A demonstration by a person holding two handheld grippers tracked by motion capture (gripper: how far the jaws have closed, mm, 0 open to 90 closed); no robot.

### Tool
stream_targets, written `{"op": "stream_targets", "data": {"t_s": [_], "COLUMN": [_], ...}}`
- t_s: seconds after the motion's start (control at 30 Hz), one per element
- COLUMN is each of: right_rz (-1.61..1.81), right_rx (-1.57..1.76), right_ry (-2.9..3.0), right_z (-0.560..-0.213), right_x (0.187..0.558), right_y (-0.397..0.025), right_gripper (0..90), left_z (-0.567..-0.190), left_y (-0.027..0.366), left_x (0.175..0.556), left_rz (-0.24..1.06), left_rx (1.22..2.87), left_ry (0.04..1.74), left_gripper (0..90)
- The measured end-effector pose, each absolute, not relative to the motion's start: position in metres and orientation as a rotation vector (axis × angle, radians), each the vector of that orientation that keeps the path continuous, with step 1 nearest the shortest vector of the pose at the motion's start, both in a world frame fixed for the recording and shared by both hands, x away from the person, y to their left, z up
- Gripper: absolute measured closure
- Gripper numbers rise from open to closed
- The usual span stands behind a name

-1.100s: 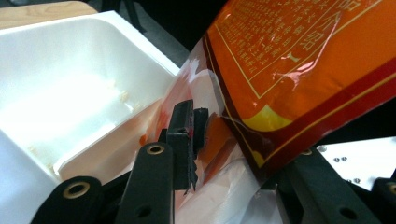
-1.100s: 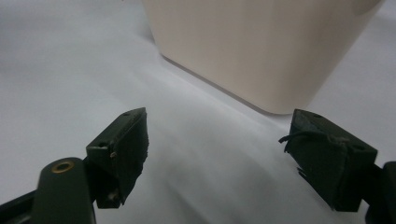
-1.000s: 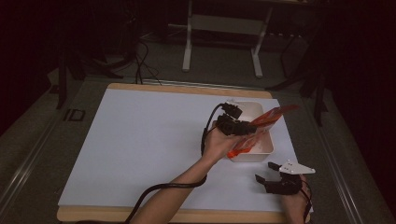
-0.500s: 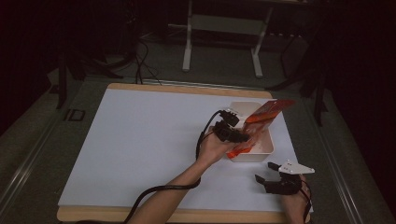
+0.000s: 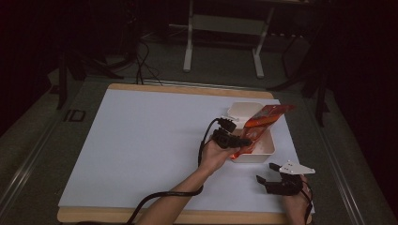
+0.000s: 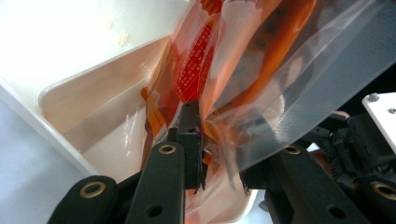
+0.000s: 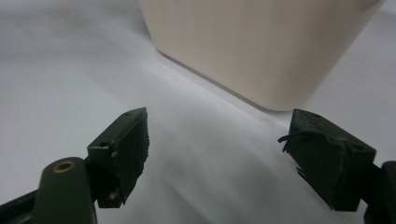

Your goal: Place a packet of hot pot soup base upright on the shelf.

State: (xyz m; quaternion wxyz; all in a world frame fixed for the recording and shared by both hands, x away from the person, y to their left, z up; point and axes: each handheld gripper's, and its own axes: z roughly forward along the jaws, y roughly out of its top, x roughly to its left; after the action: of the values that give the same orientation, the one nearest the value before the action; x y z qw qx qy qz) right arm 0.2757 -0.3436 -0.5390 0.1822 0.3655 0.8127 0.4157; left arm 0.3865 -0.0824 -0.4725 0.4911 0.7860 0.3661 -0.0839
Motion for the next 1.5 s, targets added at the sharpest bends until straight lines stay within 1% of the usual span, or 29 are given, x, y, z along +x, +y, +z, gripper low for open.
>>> {"op": "stream_targets", "data": {"t_s": [0.4,0.43,0.5,0.53,0.57,0.6,0.63,0.7,0.8,0.83,0.93,1.2,1.37,1.5], "right_rz": [1.178,1.181,1.187,1.191,1.194,1.196,1.195,1.192,1.181,1.181,1.181,1.17,1.158,1.158], "right_rx": [1.023,1.021,1.023,1.022,1.023,1.026,1.027,1.024,1.021,1.021,1.024,1.041,1.042,1.046], "right_ry": [2.292,2.292,2.292,2.292,2.292,2.293,2.294,2.295,2.294,2.295,2.298,2.294,2.293,2.293], "right_z": [-0.539,-0.539,-0.539,-0.538,-0.538,-0.538,-0.539,-0.539,-0.539,-0.539,-0.539,-0.539,-0.54,-0.54], "right_x": [0.275,0.274,0.275,0.275,0.275,0.275,0.275,0.275,0.274,0.275,0.275,0.276,0.276,0.276], "right_y": [-0.343,-0.344,-0.344,-0.344,-0.345,-0.345,-0.345,-0.344,-0.344,-0.343,-0.343,-0.343,-0.343,-0.343], "right_gripper": [20.8,20.8,20.8,20.8,20.8,20.8,20.7,20.8,20.8,20.8,20.8,20.8,20.8,20.8], "left_z": [-0.469,-0.466,-0.459,-0.459,-0.459,-0.46,-0.462,-0.465,-0.465,-0.464,-0.464,-0.477,-0.483,-0.489], "left_y": [-0.086,-0.086,-0.088,-0.088,-0.086,-0.085,-0.083,-0.078,-0.079,-0.081,-0.083,-0.08,-0.079,-0.077], "left_x": [0.383,0.383,0.381,0.379,0.377,0.376,0.376,0.378,0.378,0.378,0.378,0.373,0.37,0.369], "left_rz": [-0.09,-0.08,-0.016,0.0,0.011,0.018,0.024,-0.006,0.005,-0.009,-0.032,-0.027,0.003,-0.008], "left_rx": [1.983,1.99,2.075,2.112,2.13,2.151,2.163,2.136,2.143,2.144,2.132,2.072,2.074,2.08], "left_ry": [0.801,0.802,0.803,0.795,0.784,0.776,0.783,0.797,0.818,0.841,0.883,0.891,0.887,0.896], "left_gripper": [74.9,73.9,66.0,63.6,61.4,61.0,63.1,69.1,71.9,72.5,73.4,74.4,74.8,74.9]}}
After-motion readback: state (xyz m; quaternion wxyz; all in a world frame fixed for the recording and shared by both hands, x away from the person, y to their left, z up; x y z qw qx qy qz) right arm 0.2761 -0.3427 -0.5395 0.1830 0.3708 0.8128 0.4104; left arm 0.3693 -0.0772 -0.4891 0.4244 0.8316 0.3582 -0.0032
